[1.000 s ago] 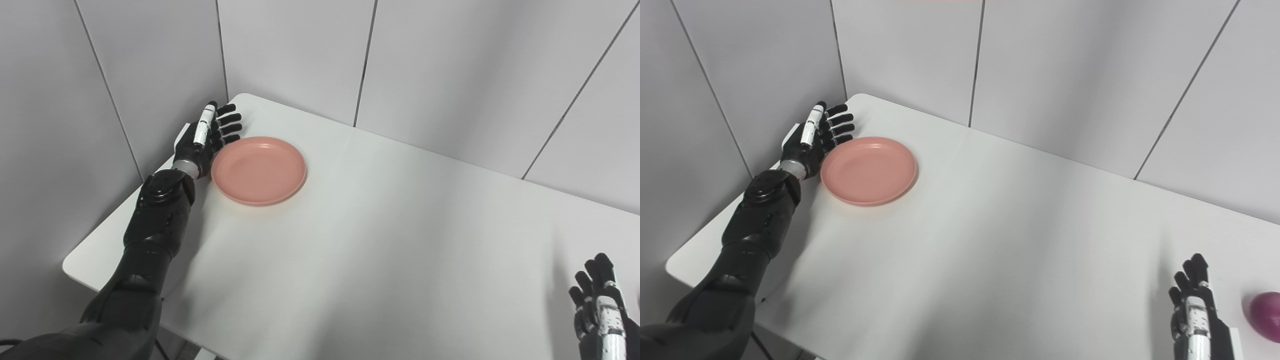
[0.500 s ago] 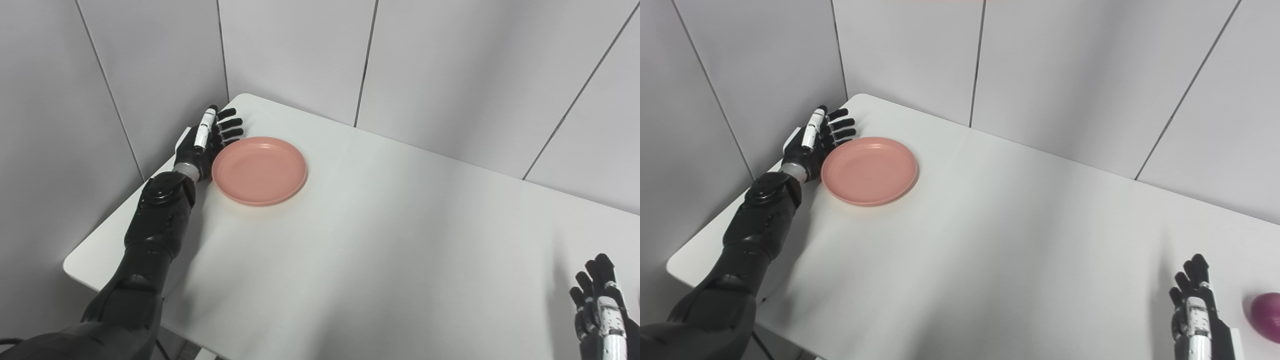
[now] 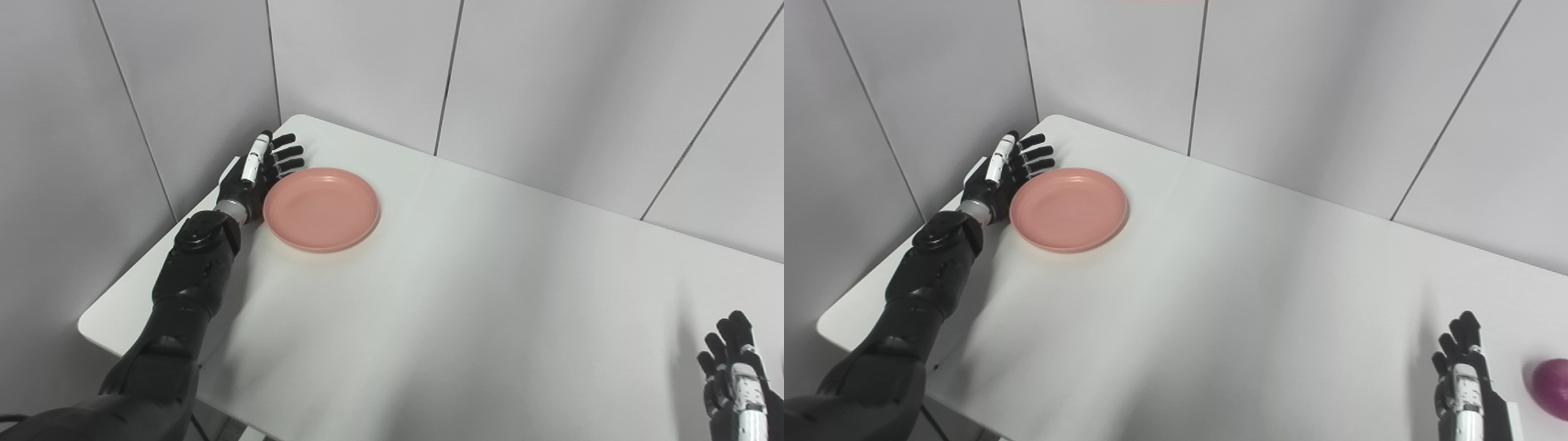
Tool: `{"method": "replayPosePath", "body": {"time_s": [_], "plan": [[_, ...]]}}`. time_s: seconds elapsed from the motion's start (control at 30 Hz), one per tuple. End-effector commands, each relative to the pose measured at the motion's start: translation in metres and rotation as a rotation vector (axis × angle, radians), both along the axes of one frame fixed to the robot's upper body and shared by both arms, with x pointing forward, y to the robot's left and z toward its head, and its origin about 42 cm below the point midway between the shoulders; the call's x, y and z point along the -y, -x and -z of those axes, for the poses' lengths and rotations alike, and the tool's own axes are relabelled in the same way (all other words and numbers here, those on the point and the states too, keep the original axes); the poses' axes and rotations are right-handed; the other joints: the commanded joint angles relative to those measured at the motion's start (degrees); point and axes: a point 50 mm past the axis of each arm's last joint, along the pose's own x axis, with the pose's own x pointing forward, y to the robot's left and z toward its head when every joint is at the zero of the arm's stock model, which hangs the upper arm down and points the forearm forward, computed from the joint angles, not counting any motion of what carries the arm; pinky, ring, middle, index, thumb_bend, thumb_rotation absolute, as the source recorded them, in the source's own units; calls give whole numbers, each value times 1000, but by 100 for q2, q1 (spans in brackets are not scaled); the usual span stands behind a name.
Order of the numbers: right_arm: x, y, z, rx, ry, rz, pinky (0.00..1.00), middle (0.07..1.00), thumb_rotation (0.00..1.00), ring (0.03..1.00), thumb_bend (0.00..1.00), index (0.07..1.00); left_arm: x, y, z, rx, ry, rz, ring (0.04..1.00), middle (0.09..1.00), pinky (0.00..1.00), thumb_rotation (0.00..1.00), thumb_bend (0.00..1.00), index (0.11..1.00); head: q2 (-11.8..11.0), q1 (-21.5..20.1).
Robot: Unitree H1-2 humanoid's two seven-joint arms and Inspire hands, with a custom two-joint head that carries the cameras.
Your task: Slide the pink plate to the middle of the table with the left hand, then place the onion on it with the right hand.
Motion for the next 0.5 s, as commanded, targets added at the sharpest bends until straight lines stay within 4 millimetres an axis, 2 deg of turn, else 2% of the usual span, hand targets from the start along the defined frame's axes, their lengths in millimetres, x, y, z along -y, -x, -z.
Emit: {"method": "replayPosePath", "body": {"time_s": [0.0, 0.47], "plan": [[-1, -1, -12, 55, 3, -6, 1000, 1000, 1000, 1000, 0, 1000, -6, -7, -22, 41, -24, 22, 770, 774, 747, 1000, 291, 768, 2, -9], [-2, 0, -13, 59, -1, -5, 1000, 1000, 1000, 1000, 0, 1000, 5, -9, -20, 33, -25, 52, 763, 770, 731, 1000, 291, 759, 39, -59]]}}
